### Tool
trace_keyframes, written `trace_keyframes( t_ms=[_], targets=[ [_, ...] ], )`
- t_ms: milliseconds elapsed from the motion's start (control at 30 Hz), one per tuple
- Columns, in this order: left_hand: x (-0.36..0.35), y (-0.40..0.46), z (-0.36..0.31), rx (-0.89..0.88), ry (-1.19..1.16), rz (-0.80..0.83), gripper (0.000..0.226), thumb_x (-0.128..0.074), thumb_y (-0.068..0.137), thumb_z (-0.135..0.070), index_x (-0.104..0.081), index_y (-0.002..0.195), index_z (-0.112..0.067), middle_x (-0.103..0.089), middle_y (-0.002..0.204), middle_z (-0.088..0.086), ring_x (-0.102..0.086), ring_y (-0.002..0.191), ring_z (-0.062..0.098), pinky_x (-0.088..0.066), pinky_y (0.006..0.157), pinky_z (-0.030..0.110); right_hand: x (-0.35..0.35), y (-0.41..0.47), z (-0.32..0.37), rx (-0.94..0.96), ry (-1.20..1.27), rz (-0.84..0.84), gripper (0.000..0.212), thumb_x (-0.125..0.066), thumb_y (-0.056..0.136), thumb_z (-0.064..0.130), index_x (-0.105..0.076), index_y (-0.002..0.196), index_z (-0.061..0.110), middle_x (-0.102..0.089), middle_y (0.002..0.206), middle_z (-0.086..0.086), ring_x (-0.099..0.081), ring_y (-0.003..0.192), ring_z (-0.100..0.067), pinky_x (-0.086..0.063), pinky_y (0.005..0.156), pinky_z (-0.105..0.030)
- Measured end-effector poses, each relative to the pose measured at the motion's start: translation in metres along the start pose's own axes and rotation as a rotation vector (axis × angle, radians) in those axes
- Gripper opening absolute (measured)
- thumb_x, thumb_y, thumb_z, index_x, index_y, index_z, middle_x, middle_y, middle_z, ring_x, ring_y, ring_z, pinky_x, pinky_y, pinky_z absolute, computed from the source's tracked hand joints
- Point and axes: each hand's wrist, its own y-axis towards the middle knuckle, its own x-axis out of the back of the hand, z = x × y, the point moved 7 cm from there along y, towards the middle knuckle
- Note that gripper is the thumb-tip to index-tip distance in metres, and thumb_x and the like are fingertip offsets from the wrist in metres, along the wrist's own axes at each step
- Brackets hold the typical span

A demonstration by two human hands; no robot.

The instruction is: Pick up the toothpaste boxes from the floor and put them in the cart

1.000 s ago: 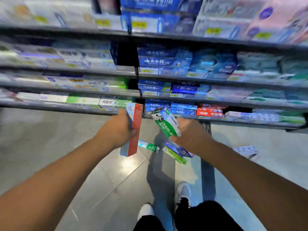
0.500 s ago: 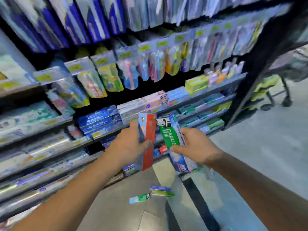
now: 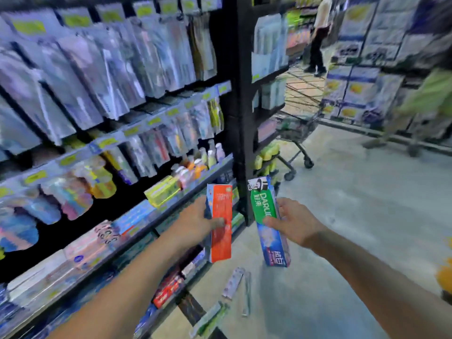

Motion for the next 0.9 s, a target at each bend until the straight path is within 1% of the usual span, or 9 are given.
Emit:
trace_keyframes(
  t_ms=[67,233,333,400,533,633,700,800,900],
  targets=[
    [-0.031,0.034,-0.030,0.028,-0.091,0.048,0.030,-0.070,0.086,-0.018,-0.053,0.107,-0.030,-0.069,0.107,0.006,-0.069,0.095,0.028,-0.057,0.078,0.057,0.043,0.020,-0.025,-0.034,0.016,-0.022,0.024,-0.067,0.089,0.023,-0.063,0.111,0.014,-0.067,0.105,0.000,-0.062,0.092,-0.015,-0.048,0.077,-0.028],
    [-0.091,0.121,-0.095,0.007,-0.108,0.139,0.030,-0.068,0.088,-0.020,-0.051,0.111,-0.029,-0.069,0.107,0.006,-0.071,0.093,0.030,-0.058,0.074,0.059,0.125,0.079,-0.077,-0.077,0.112,-0.074,0.015,-0.067,0.090,0.024,-0.058,0.102,0.022,-0.068,0.099,0.002,-0.067,0.087,-0.014,-0.049,0.066,-0.023],
    [-0.118,0.184,-0.127,-0.016,-0.087,0.174,0.028,-0.068,0.089,-0.020,-0.052,0.110,-0.029,-0.070,0.105,0.000,-0.072,0.089,0.022,-0.060,0.071,0.054,0.162,0.121,-0.108,-0.115,0.201,-0.080,0.013,-0.070,0.089,0.016,-0.058,0.090,0.023,-0.071,0.096,-0.001,-0.068,0.075,-0.007,-0.050,0.061,-0.020],
    [-0.137,0.231,-0.146,-0.027,-0.104,0.202,0.027,-0.069,0.090,-0.018,-0.052,0.109,-0.030,-0.070,0.106,-0.002,-0.072,0.089,0.020,-0.061,0.070,0.048,0.186,0.154,-0.128,-0.142,0.186,-0.095,0.014,-0.071,0.088,0.017,-0.059,0.090,0.024,-0.071,0.090,0.006,-0.068,0.069,-0.002,-0.048,0.057,-0.015],
    [-0.169,0.330,-0.195,-0.060,-0.088,0.231,0.028,-0.069,0.090,-0.017,-0.052,0.111,-0.024,-0.070,0.106,0.005,-0.070,0.088,0.024,-0.057,0.065,0.038,0.250,0.221,-0.159,-0.207,0.076,-0.163,0.014,-0.070,0.085,0.023,-0.061,0.096,0.024,-0.070,0.089,0.010,-0.066,0.074,-0.002,-0.047,0.056,-0.019],
    [-0.194,0.397,-0.235,-0.065,-0.101,0.305,0.036,-0.069,0.089,-0.016,-0.050,0.119,-0.024,-0.069,0.108,0.008,-0.070,0.094,0.028,-0.059,0.079,0.049,0.301,0.268,-0.180,-0.286,0.043,-0.202,0.019,-0.069,0.085,0.024,-0.062,0.102,0.021,-0.069,0.092,0.006,-0.065,0.078,-0.007,-0.048,0.061,-0.024],
    [-0.211,0.445,-0.262,-0.090,-0.046,0.350,0.040,-0.070,0.087,-0.023,-0.049,0.120,-0.028,-0.070,0.108,0.003,-0.071,0.095,0.024,-0.058,0.082,0.050,0.334,0.301,-0.195,-0.308,0.028,-0.229,0.022,-0.071,0.084,0.024,-0.061,0.104,0.020,-0.068,0.094,0.005,-0.064,0.081,-0.010,-0.049,0.064,-0.026],
    [-0.238,0.512,-0.299,-0.104,-0.004,0.373,0.045,-0.072,0.085,-0.026,-0.047,0.123,-0.029,-0.068,0.114,0.000,-0.069,0.100,0.023,-0.058,0.083,0.050,0.380,0.345,-0.224,-0.332,0.039,-0.283,0.027,-0.073,0.084,0.023,-0.059,0.107,0.019,-0.066,0.097,0.005,-0.061,0.080,-0.007,-0.044,0.060,-0.022],
    [-0.274,0.575,-0.325,-0.069,-0.049,0.389,0.046,-0.073,0.085,-0.022,-0.047,0.122,-0.027,-0.068,0.114,0.001,-0.070,0.096,0.024,-0.060,0.072,0.052,0.418,0.388,-0.265,-0.371,0.091,-0.268,0.027,-0.072,0.085,0.021,-0.058,0.108,0.018,-0.067,0.101,0.003,-0.063,0.086,-0.012,-0.052,0.066,-0.028]
  ],
)
